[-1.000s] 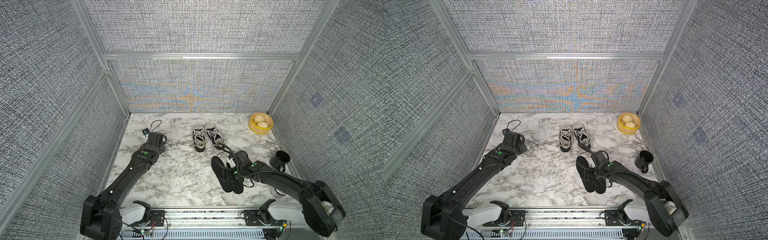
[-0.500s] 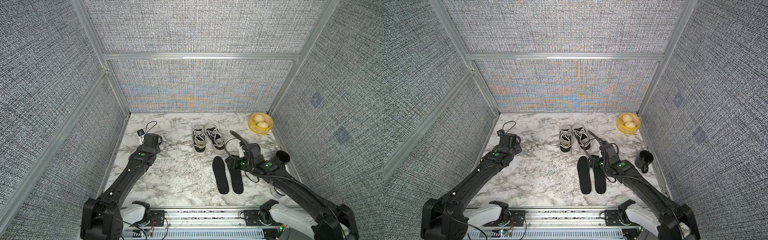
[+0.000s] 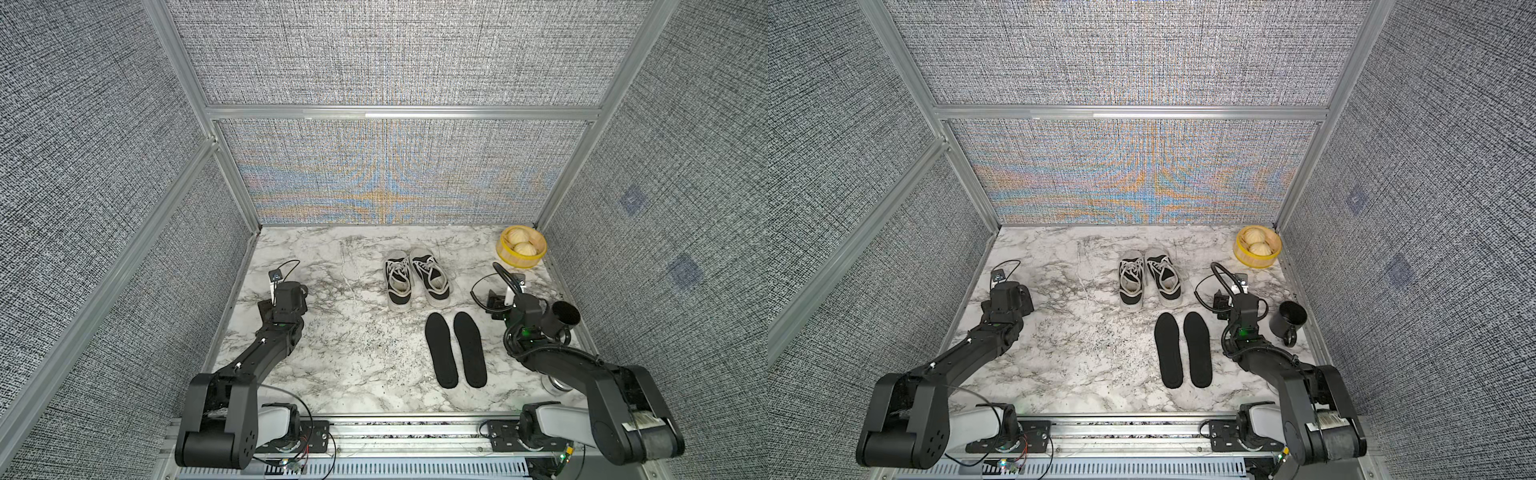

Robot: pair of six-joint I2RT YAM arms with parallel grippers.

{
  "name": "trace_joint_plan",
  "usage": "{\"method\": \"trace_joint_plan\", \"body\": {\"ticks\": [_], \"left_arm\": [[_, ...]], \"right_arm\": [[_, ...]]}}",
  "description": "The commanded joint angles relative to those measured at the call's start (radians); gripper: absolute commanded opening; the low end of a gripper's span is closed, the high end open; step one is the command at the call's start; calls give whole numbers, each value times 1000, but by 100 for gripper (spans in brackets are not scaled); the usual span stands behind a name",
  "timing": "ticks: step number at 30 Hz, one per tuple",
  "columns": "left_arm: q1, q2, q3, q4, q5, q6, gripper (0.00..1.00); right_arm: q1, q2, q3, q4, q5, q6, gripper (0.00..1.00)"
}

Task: Remove the insole from the shoe
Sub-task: Reset both arms

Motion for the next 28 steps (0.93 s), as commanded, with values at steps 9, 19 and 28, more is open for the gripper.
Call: {"method": "trace_joint_plan", "body": {"ticks": [9,19,28], "left_arm": [[4,191,-49,437,224,105,100],[-47,176,-37,406,153,127,100],[-20,185,-17,371,212,121,100]], "right_arm": [[-71,73,-125,528,-73,7,98],[-70,68,-112,497,-70,11,98],[-71,59,-124,510,-73,8,98]]}}
